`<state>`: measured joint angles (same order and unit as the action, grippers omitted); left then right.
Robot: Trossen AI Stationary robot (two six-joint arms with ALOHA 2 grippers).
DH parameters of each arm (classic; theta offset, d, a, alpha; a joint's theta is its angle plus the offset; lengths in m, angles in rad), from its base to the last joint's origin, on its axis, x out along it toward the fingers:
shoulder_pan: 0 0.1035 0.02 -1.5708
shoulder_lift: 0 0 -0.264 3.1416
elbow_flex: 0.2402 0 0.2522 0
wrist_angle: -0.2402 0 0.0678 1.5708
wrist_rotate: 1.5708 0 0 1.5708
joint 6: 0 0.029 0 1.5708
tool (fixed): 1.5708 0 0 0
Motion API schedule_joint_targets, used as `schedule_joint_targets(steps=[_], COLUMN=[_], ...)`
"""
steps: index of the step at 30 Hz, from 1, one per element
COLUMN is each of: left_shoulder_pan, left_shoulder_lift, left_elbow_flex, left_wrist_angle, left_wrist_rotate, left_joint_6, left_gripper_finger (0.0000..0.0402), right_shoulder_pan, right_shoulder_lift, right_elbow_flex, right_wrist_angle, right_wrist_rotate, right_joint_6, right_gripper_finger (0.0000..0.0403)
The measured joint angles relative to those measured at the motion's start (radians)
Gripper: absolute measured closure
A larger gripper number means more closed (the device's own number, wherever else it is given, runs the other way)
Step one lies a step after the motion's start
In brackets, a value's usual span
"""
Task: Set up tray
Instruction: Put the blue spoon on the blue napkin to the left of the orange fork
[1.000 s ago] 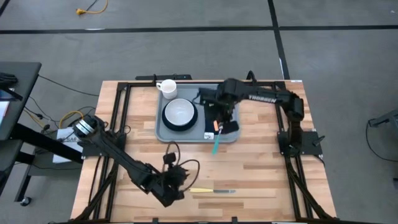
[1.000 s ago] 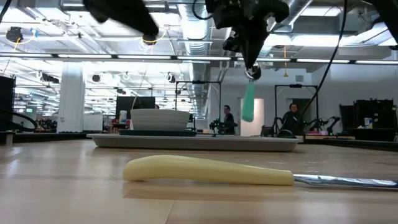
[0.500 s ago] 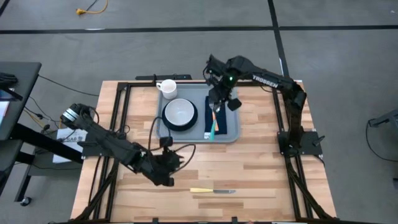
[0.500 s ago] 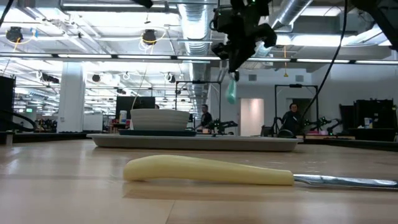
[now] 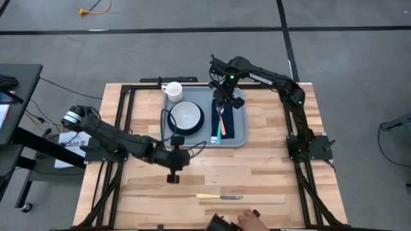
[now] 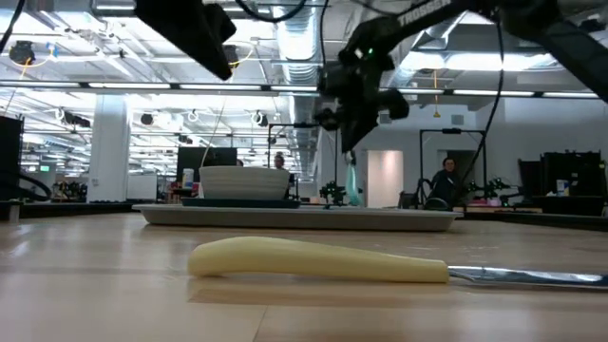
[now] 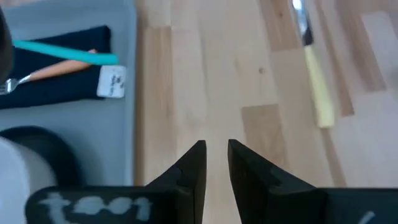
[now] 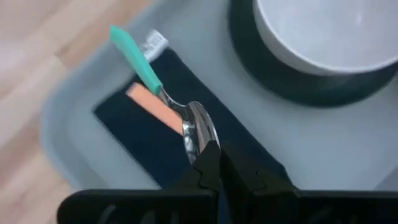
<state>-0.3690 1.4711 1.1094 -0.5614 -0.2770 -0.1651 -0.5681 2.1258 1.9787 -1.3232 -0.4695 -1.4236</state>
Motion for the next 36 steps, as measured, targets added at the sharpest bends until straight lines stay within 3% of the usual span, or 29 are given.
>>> schedule_joint_targets(steps=[5,12,18,27,36], left_shoulder_pan=[0.089,0.226,0.377,0.501,0.505], left_shoulder_lift=[-0.102,-0.337,-0.576,-0.842,-0.851], left_elbow_flex=[-0.003,-0.007,-0.210,-0.575,-0.676], left_wrist_angle=[-0.030,-0.021,0.108,0.440,0.528], left_wrist_rotate=[0.045,0.257,0.474,0.472,0.448], left_joint_6=[0.075,0.239,0.218,0.089,0.036], left_gripper_finger=[0.0345,0.0345,0.0345,0.0345,0.0345], right_shoulder_pan=[-0.033,-0.085,-0.093,-0.059,-0.072], right_shoulder_lift=[0.079,0.120,0.114,0.120,0.120], right_elbow_flex=[0.069,0.135,0.135,0.132,0.131], right_wrist_angle=[-0.011,-0.045,-0.046,-0.005,0.055], right_wrist_rotate=[-0.006,-0.060,-0.087,-0.142,-0.092], right_joint_6=[-0.030,-0.118,-0.197,-0.315,-0.304], right_gripper_finger=[0.0403,0.0403,0.0403,0.0403,0.0403])
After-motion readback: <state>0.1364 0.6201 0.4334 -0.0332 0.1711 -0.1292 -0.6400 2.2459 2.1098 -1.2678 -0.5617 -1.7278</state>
